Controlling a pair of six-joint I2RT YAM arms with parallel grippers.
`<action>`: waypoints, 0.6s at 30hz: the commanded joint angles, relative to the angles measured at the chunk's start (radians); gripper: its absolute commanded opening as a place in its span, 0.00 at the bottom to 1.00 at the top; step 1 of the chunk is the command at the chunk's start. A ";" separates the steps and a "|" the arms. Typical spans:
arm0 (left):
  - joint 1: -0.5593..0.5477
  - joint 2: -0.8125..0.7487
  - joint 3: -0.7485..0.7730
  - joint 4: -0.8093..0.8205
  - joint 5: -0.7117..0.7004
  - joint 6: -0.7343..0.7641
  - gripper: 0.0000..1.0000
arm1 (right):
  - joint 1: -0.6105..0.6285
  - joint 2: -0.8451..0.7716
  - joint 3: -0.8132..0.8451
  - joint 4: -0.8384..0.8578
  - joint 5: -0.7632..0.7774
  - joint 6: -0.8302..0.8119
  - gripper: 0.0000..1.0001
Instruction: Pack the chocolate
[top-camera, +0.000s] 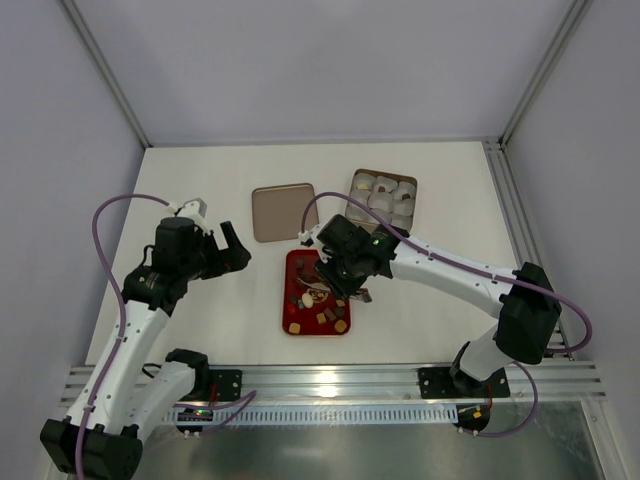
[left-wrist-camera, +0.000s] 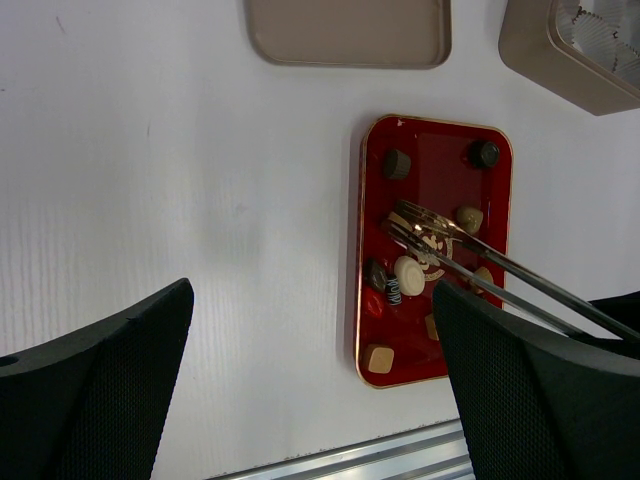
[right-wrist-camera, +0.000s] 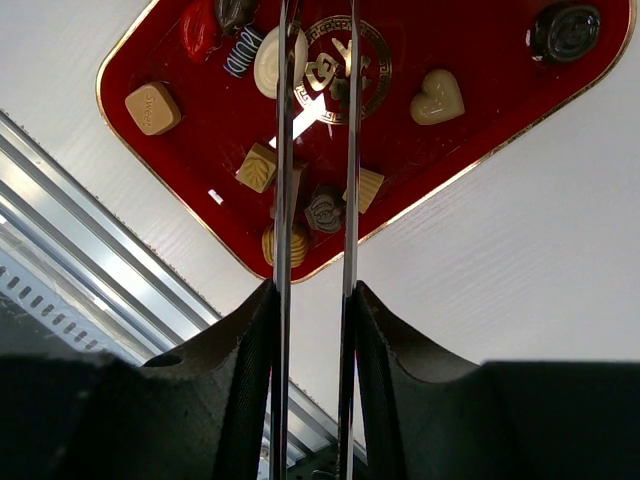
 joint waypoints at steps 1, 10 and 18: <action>-0.002 -0.006 0.001 0.012 -0.006 -0.004 1.00 | 0.005 0.002 0.045 0.028 0.003 0.006 0.36; -0.002 -0.006 0.001 0.012 -0.006 -0.002 1.00 | 0.005 -0.005 0.046 0.028 0.004 0.027 0.32; -0.002 -0.008 0.001 0.012 -0.006 -0.004 1.00 | -0.005 -0.045 0.051 0.022 -0.005 0.054 0.31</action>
